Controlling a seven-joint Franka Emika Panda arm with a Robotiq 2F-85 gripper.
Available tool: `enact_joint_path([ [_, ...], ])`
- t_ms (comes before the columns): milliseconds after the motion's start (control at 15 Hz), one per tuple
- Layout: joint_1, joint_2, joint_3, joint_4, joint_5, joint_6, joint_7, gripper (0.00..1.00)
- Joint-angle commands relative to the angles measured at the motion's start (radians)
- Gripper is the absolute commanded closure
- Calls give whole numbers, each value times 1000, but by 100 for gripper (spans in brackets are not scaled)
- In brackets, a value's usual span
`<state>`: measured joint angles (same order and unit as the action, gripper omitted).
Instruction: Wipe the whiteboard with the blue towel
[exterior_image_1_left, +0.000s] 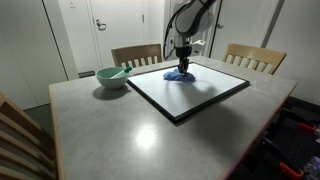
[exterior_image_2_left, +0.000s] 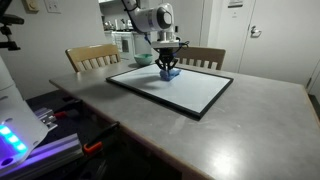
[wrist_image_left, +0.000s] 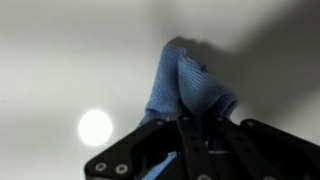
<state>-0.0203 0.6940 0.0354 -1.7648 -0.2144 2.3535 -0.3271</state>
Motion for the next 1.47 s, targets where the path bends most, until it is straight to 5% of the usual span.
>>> enact_joint_path([
  [0,9,25,39,27,7,22,-41,97],
  [600,16,99,94,138,12,-4,-141,97],
  [1067,21,155,69,231,-4,-47,-161,97],
  [1400,26,126,1,187,-38,-38,-92,97],
])
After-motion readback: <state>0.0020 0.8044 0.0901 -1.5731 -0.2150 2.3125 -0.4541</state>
